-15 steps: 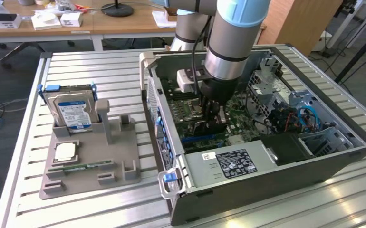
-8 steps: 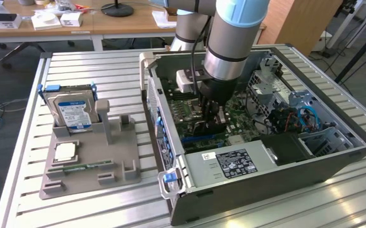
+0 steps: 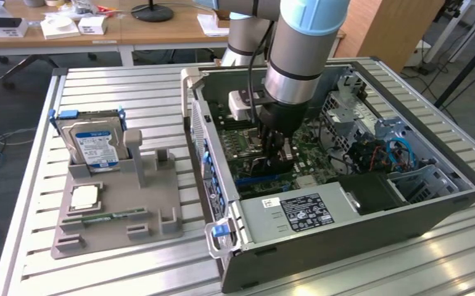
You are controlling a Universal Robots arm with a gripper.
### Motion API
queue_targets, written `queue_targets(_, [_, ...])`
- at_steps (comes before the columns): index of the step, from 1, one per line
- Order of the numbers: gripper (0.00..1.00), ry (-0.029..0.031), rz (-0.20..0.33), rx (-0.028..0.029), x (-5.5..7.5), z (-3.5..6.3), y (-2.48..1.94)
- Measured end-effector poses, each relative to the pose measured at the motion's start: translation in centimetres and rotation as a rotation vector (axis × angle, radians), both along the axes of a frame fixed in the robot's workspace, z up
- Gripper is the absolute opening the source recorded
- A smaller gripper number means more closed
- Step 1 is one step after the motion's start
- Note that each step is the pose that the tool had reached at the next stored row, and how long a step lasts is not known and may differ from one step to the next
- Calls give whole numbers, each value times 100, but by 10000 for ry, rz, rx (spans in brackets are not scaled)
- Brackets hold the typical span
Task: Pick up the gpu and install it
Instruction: 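Insert the gpu into the slot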
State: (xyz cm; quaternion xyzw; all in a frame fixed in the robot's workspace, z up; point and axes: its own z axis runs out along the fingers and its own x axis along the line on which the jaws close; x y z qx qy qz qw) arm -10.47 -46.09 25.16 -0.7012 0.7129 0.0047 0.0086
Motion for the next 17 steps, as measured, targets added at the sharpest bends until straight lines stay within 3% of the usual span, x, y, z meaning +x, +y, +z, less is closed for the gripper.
queue_targets(17, [26, 1, 0, 0, 0, -14, 0])
